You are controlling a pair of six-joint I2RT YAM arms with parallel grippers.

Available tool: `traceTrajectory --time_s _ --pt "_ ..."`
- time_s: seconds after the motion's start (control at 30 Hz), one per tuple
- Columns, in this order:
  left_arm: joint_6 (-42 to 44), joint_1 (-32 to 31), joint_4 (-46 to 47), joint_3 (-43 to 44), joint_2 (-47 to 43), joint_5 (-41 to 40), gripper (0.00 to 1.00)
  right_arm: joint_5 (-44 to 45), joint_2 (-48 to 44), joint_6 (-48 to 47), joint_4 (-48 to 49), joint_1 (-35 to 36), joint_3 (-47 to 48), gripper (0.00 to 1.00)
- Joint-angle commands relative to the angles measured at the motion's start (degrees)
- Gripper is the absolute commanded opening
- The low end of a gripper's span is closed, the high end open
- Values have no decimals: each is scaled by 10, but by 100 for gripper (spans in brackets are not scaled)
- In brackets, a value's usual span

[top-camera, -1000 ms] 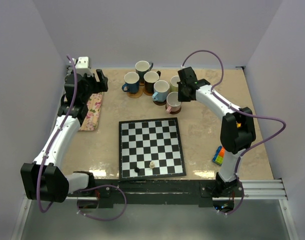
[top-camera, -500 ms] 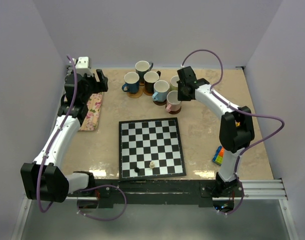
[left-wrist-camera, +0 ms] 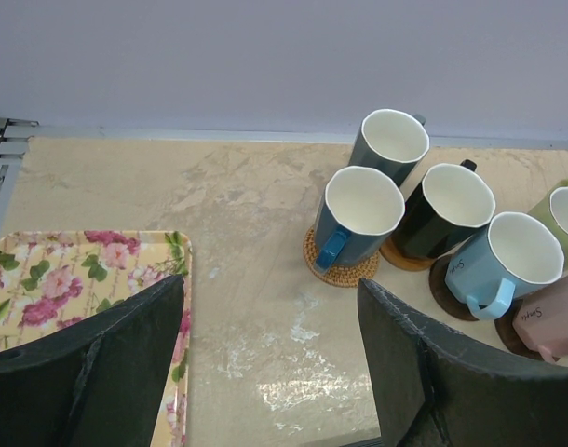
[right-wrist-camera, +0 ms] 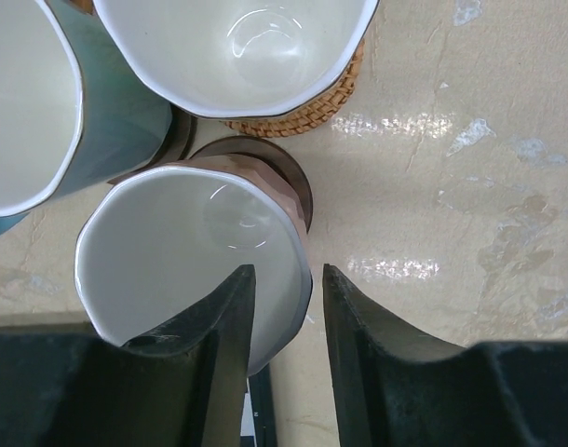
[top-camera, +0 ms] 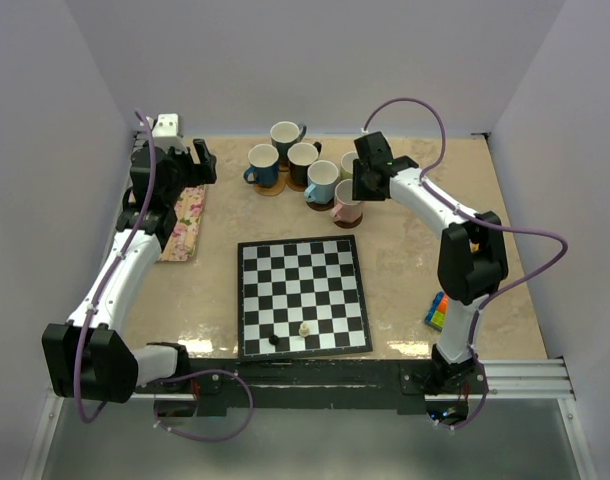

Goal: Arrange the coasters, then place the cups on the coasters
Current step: Place the cup on the coaster, then reset both arms

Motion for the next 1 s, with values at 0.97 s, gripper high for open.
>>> traceTrajectory --time_s 0.97 --pt "-8 7 16 -11 -23 -8 80 -11 -312 -31 329 -3 -250 67"
